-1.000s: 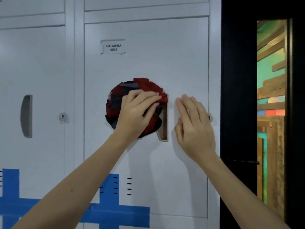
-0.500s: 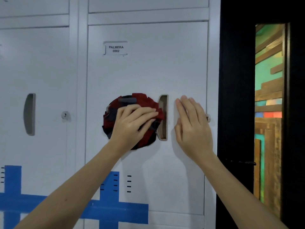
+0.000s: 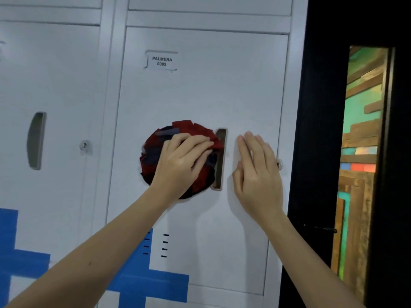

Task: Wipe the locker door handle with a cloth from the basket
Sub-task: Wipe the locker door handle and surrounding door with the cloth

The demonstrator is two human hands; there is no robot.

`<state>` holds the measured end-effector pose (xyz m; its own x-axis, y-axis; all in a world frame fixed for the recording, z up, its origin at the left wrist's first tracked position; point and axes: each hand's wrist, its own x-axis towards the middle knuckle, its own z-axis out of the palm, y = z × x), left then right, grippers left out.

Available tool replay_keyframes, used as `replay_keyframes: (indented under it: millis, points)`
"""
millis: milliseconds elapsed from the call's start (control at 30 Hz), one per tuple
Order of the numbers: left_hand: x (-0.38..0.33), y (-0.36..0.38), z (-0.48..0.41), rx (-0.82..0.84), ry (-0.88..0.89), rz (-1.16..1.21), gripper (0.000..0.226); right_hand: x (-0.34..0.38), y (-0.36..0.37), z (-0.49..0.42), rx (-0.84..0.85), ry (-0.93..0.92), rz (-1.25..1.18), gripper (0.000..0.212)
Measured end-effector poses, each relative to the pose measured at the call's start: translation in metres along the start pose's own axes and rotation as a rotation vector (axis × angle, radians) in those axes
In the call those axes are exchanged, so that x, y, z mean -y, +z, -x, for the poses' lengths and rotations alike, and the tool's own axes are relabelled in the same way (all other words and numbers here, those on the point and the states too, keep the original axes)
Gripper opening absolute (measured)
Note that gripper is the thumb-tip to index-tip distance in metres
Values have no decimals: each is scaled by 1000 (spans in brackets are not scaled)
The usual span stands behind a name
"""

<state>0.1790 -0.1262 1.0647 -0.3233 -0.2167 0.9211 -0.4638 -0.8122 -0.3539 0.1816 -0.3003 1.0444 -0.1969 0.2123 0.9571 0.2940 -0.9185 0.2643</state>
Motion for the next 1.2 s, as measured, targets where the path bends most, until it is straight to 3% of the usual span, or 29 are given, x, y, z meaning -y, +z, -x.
replay_keyframes:
  millis: [167, 333, 600, 700, 933, 1133, 1200]
  points:
    - [11, 9, -30, 45, 42, 59, 20, 0, 0, 0, 1, -2, -15, 44]
    - [14, 1, -3, 77, 71, 28, 23, -1, 0, 1, -5, -1, -34, 44]
    - [-37, 3, 39, -5, -299, 24, 26, 1, 1, 0, -7, 10, -16, 44]
    - [-51, 3, 53, -27, -358, 61, 26, 1, 0, 0, -2, 6, -9, 44]
    - [-12, -6, 41, 44, -23, 87, 20, 2, 0, 0, -13, -8, 13, 44]
    - [33, 1, -29, 170, 159, 183, 24, 2, 1, 0, -22, -13, 26, 44]
    - [35, 3, -35, 179, 143, 181, 23, 2, 1, 0, -19, -12, 24, 44]
